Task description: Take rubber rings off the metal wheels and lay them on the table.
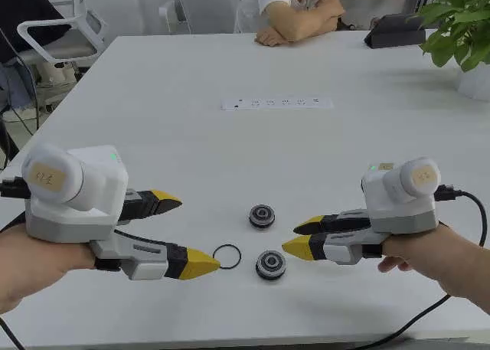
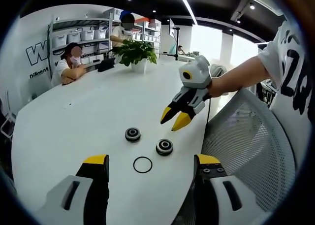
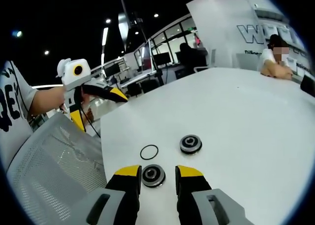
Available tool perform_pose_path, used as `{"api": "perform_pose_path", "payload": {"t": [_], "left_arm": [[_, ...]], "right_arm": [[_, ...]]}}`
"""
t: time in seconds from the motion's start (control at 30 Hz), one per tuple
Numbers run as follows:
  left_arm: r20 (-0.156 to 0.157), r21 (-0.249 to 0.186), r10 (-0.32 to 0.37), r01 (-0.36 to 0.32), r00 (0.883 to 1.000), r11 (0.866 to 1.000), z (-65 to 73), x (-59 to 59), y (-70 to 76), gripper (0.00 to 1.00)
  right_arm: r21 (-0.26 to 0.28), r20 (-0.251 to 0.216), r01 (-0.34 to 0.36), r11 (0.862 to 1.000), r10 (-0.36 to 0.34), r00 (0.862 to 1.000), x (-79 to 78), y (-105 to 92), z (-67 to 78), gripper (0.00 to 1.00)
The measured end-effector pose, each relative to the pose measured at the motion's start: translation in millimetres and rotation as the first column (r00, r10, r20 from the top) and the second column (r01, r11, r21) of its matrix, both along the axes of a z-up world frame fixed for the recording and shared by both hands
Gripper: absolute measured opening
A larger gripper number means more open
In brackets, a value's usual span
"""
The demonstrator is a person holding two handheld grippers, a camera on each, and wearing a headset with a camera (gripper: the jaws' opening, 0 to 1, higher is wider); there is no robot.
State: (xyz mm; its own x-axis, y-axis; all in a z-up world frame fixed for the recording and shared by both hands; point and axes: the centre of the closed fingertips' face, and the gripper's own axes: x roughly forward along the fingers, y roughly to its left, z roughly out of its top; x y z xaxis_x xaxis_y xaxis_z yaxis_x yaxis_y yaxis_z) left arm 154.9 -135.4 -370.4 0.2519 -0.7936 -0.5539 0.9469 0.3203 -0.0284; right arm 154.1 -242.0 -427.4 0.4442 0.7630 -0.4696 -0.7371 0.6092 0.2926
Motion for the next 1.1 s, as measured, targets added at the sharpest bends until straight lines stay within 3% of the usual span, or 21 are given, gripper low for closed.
{"api": "perform_pose_path", "payload": {"t": [0.47, 1.1], "left_arm": [[0.005, 0.020, -0.030, 0.030, 1.000, 0.999, -4.7, 3.6, -12.1, 0.66], [-0.028, 0.042, -0.067, 0.068, 0.997, 0.997, -23.0, 3.4, -29.8, 0.63]], "right_arm": [[0.000, -0.005, -0.002, 1.000, 0.002, 1.000, 0.8, -4.6, -3.4, 0.25], [-0.012, -0.011, -0.015, 1.000, 0.014, 1.000, -0.7, -5.9, -11.6, 0.25]]}}
